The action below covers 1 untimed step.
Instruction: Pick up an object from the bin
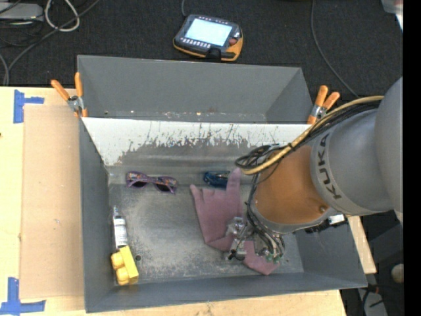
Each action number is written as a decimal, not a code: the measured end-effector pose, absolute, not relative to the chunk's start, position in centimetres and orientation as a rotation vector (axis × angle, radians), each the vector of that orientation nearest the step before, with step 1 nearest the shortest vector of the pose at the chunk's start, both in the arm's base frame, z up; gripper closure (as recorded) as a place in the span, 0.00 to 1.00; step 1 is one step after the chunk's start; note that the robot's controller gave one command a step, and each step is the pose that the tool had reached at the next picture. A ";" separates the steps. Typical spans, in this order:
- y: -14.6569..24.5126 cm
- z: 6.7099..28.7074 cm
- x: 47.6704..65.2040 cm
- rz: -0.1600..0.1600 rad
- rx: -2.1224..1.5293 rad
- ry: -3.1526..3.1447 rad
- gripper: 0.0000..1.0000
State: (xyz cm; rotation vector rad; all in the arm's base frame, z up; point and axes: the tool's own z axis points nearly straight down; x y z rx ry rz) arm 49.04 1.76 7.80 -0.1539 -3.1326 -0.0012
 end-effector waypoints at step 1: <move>1.8 7.8 49.0 -0.001 -0.154 -3.133 0.00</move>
Offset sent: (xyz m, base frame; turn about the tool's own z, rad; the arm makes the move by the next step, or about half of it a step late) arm 0.0000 0.0000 0.0000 0.0000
